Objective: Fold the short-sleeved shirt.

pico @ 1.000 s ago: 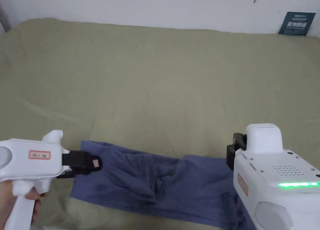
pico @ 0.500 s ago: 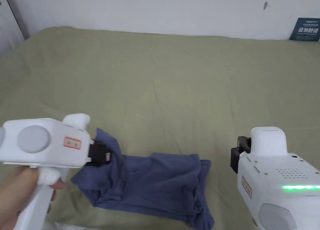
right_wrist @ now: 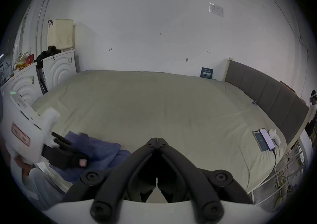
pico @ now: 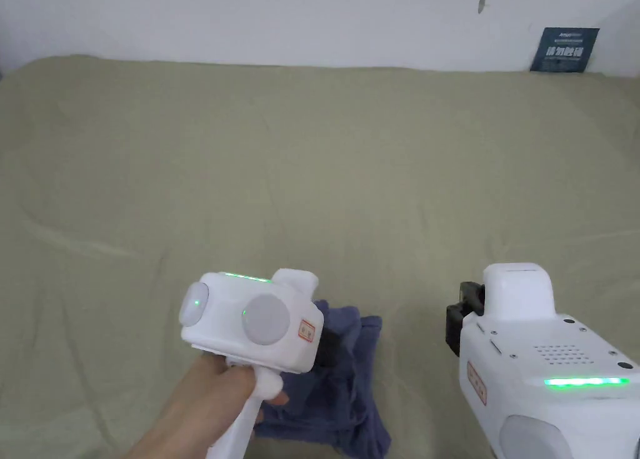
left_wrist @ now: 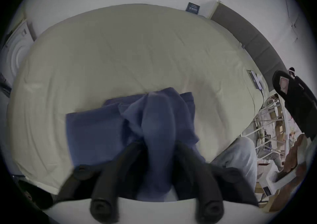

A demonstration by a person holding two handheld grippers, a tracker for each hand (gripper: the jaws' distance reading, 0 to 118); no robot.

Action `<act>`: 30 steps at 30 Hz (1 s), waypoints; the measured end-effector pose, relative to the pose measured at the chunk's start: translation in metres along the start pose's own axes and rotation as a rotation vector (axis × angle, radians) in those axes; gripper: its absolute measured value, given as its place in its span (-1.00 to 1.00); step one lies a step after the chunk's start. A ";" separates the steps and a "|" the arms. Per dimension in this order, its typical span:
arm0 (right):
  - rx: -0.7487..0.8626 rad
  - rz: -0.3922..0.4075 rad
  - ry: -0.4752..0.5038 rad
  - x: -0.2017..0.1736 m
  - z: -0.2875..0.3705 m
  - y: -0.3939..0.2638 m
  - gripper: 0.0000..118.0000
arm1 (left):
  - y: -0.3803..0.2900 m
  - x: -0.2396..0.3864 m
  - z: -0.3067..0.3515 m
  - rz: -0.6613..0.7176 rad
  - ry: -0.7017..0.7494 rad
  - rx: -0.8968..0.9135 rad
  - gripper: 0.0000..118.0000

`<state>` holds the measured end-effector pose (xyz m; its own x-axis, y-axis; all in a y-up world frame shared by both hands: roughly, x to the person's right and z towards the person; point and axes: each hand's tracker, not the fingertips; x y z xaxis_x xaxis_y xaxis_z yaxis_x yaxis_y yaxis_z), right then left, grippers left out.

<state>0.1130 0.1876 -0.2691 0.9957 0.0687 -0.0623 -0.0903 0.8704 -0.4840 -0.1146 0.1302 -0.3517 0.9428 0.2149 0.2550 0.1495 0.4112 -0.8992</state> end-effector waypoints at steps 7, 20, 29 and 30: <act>-0.025 -0.016 -0.010 0.005 -0.001 -0.005 -1.00 | -0.008 -0.017 0.032 0.107 -0.139 0.128 0.73; -0.048 -0.005 0.004 -0.007 -0.005 -0.009 -1.00 | -0.050 -0.086 0.000 0.328 -0.489 0.075 -0.99; -0.078 0.012 0.000 -0.006 -0.008 -0.016 -1.00 | -0.067 -0.054 -0.069 0.316 -0.566 0.018 -0.99; -0.083 0.015 -0.001 -0.006 -0.009 -0.017 -1.00 | -0.066 -0.057 -0.070 0.318 -0.563 0.023 -0.99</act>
<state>0.1079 0.1676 -0.2684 0.9942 0.0820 -0.0698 -0.1070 0.8256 -0.5540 -0.1575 0.0289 -0.3323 0.6383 0.7586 0.1306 -0.1238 0.2686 -0.9553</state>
